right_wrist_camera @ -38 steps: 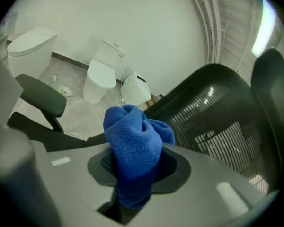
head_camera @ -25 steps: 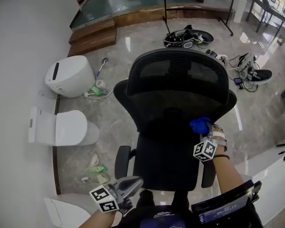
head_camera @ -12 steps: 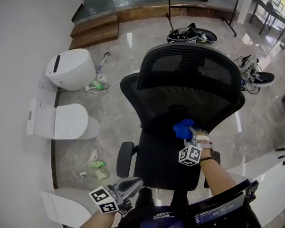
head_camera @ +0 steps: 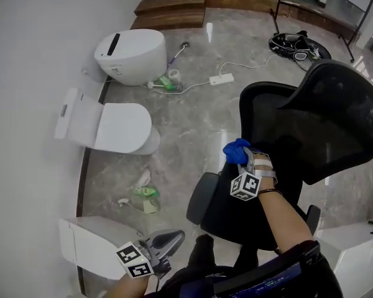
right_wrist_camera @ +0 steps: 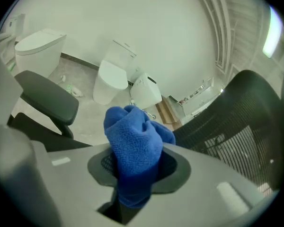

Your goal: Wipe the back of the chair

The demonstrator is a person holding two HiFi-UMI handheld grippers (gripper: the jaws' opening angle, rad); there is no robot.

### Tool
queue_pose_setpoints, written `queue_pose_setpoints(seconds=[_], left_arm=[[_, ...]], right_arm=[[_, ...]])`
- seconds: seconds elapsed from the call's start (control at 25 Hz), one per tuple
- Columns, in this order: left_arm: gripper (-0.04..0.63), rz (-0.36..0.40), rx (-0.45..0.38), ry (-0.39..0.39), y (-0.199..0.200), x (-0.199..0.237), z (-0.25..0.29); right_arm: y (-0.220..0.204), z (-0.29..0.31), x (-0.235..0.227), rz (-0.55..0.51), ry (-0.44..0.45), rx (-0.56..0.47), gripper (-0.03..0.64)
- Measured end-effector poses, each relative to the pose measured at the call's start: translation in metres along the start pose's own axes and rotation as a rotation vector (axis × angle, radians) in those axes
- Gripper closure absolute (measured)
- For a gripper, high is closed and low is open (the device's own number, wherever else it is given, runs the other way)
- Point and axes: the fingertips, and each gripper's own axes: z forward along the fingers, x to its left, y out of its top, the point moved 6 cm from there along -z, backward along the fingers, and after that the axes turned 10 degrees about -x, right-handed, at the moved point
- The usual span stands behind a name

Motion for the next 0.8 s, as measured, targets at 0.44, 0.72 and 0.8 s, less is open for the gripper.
queue_pose_setpoints(seconds=[0.44, 0.72, 0.8], left_arm=[[0.592, 0.01, 0.061, -0.105, -0.012, -0.039, 0.072], [0.592, 0.029, 0.172, -0.246, -0.055, -0.115, 0.172], [0.592, 0.031, 0.203, -0.284, -0.069, -0.137, 0.196]], right_arm=[[-0.13, -0.083, -0.023, 0.044, -0.053, 0.167, 0.498], [-0.282, -0.201, -0.045, 0.104, -0.112, 0.323, 0.499], [-0.311, -0.228, -0.048, 0.117, -0.126, 0.347, 0.499]])
